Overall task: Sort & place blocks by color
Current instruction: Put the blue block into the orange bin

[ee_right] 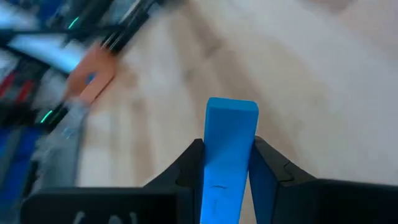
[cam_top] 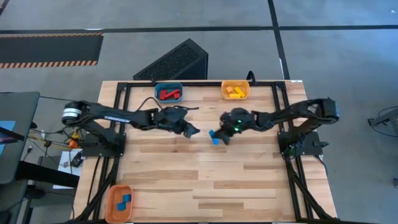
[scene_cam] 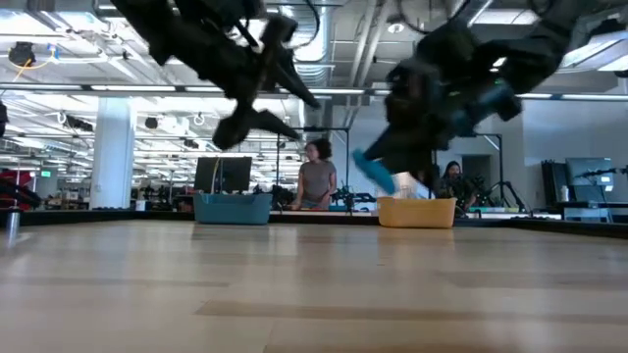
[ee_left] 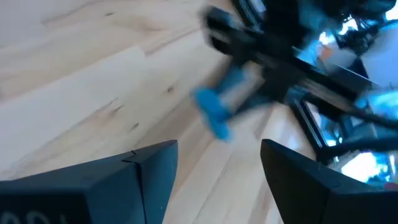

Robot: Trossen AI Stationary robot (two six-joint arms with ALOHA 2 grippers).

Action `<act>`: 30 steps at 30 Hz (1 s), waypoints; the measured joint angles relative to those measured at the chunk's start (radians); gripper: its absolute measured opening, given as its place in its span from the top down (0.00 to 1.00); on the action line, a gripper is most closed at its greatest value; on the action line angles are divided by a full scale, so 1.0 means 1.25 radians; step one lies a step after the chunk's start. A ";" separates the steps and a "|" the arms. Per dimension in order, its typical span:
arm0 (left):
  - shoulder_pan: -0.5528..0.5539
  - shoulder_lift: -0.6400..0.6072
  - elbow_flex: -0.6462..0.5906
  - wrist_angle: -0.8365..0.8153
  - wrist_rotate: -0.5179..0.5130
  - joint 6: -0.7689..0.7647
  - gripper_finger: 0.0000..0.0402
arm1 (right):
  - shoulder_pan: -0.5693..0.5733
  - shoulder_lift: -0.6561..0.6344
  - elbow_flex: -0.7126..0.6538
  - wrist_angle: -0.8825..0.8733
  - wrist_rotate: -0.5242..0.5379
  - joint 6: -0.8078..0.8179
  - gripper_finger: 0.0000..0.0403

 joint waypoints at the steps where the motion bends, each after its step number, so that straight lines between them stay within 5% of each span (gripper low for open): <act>1: 0.009 0.019 0.000 0.016 0.007 -0.015 0.46 | 0.000 -0.020 -0.019 0.005 -0.027 0.000 0.76; 9: 0.027 0.086 0.002 0.351 0.026 -0.083 0.46 | -0.019 -0.166 -0.115 0.122 -0.069 -0.042 0.76; 16: 0.057 0.091 0.001 0.385 -0.097 -0.179 0.41 | -0.022 -0.264 -0.121 0.115 -0.010 -0.073 0.76; 22: 0.054 0.091 0.002 0.470 -0.007 -0.069 0.34 | -0.024 -0.277 -0.120 0.171 0.025 -0.085 0.76; 30: 0.021 0.091 0.002 0.480 -0.071 0.073 0.35 | -0.024 -0.276 -0.120 0.396 0.024 -0.032 0.76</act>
